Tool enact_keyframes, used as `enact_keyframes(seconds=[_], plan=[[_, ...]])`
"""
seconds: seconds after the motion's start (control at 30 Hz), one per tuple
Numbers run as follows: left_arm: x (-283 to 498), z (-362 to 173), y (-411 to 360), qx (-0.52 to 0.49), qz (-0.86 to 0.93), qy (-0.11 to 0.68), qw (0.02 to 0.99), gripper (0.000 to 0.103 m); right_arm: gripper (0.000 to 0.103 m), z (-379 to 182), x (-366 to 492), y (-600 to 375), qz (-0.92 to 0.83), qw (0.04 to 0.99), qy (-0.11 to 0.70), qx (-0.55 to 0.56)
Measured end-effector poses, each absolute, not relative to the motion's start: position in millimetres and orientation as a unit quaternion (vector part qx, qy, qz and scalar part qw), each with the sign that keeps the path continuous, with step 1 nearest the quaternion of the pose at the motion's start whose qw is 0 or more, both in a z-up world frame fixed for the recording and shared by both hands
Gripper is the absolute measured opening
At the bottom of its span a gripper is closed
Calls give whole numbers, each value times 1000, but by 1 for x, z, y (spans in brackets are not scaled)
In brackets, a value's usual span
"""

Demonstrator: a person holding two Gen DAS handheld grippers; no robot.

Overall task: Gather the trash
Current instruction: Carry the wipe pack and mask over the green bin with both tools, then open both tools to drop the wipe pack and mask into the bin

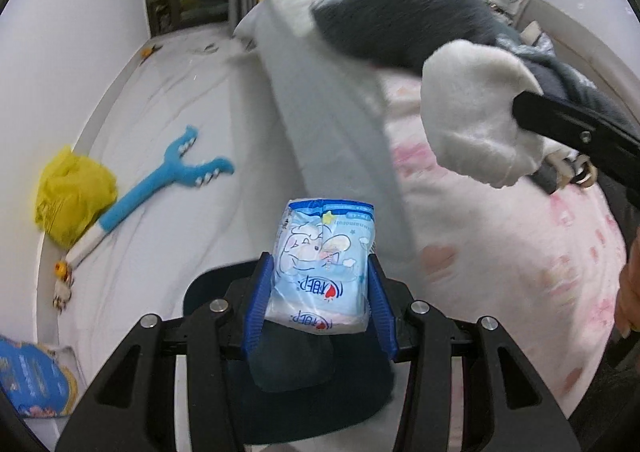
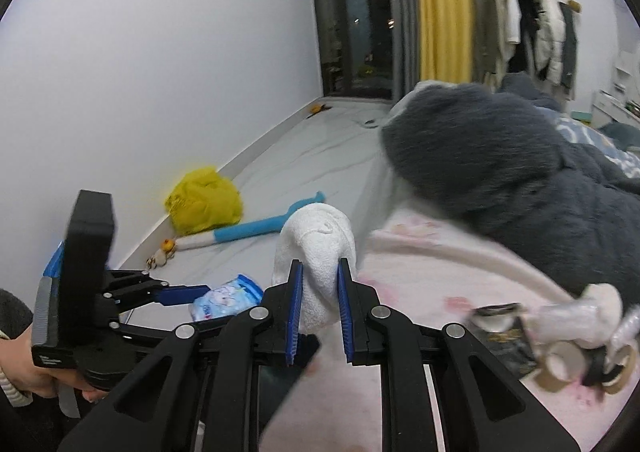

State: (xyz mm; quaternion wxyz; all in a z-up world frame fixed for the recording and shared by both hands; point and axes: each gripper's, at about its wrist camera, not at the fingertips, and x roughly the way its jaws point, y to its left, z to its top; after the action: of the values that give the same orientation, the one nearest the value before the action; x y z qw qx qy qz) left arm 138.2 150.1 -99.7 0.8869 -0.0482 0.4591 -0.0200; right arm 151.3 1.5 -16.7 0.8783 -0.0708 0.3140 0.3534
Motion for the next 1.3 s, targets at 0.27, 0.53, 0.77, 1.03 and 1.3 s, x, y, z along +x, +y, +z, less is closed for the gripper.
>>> enact_keyframes(seconds=[0.27, 0.53, 0.77, 1.03, 1.3], plan=[[132, -142, 178, -55, -2, 535, 843, 49, 17, -52, 148, 62, 369, 847, 367, -109], [120, -176, 199, -98, -9, 598, 795, 50, 17, -85, 153, 85, 367, 812, 440, -111], [112, -192, 208, -126, -13, 627, 769, 65, 17, -112, 155, 103, 371, 788, 477, -115], [104, -165, 234, -137, 18, 578, 804, 78, 17, -133, 152, 124, 380, 767, 497, -141], [99, -118, 253, -146, 41, 491, 858, 78, 17, -162, 144, 137, 386, 737, 528, -168]])
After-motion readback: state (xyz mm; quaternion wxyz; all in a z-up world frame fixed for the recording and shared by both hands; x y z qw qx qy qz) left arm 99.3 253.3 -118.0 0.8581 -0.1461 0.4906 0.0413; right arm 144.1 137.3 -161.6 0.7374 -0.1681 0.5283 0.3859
